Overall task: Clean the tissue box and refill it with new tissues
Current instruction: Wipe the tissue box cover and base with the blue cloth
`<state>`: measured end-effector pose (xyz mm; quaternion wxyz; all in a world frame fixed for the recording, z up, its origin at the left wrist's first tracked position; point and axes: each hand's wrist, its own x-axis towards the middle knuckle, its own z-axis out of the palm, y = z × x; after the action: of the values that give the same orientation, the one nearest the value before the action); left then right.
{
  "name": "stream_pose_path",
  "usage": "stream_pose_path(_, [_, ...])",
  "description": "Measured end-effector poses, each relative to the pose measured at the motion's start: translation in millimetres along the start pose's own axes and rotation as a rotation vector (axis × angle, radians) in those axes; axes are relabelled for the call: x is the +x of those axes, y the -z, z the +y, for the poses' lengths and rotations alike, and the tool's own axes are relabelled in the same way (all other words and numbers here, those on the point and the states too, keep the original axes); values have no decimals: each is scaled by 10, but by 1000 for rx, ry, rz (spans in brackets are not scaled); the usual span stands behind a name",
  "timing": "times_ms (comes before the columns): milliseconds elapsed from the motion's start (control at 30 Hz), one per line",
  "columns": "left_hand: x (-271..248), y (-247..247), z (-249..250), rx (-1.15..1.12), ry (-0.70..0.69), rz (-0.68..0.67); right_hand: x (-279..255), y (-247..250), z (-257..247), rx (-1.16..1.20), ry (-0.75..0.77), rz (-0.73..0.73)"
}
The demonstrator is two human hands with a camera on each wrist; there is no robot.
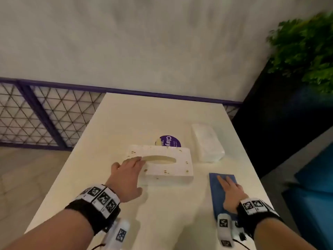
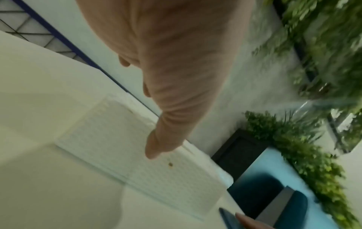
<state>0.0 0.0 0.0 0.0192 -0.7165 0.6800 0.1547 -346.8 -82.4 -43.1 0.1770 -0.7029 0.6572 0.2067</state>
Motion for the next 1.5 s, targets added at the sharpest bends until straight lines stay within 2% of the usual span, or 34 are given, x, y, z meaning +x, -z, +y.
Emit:
stream_pose_path(33, [57, -12, 44, 43, -8, -5, 1, -15, -16, -45, 5, -38])
stream_pose_path(167, [262, -79, 121, 164, 25, 19, -104, -18, -74, -113, -39, -13])
stream_pose_path(333, [360, -99, 105, 183, 44, 4, -295, -111, -22, 9, -78, 37])
stream_pose_path(433, [372, -89, 66, 178, 35, -9, -342, 226, -133, 129, -2, -4])
stream_pose_path(500, [387, -80, 3, 164, 31, -13, -291, 514, -338, 221, 71, 179])
stream_pose_path(600, [366, -54, -57, 129, 38, -53, -259, 826, -884, 63, 233, 528])
stream_pose_path(633, [352, -51, -62, 125, 41, -54, -293, 889, -1126, 88, 296, 569])
stream_pose_path(700, [315, -44, -58, 144, 50, -48, -322, 841, -1576, 72, 423, 516])
stream_pose_path(767, [295, -40, -28, 185, 44, -39, -299, 567, -1893, -120, 500, 294])
stream_pose_path(833, [293, -30, 3, 226, 35, -46, -213, 302, -1907, -185, 485, 86])
stream_pose_path(933, [316, -29, 23, 245, 27, -51, -82, 274, -1514, -240, 480, 113])
stream_pose_path(1033, [346, -46, -10, 185, 34, -59, -43, 285, -1145, -290, 360, 186])
stream_pose_path(1133, [356, -63, -15, 150, 42, -76, -86, 250, -1416, -247, 337, 196])
stream_pose_path(1200, [367, -53, 10, 155, 53, -70, -110, 211, -1782, -169, 418, 171])
stream_pose_path(1267, [382, -39, 46, 198, 56, -64, -152, 136, -1937, -92, 519, 191])
stream_pose_path(1367, [389, -27, 72, 252, 50, -73, -125, 108, -1542, -66, 527, 213])
stream_pose_path(1433, [388, -34, 72, 236, 52, -70, -65, 155, -1131, -55, 463, 216])
stream_pose_path(1500, [386, -38, 66, 198, 57, -77, -48, 197, -939, -5, 381, 245])
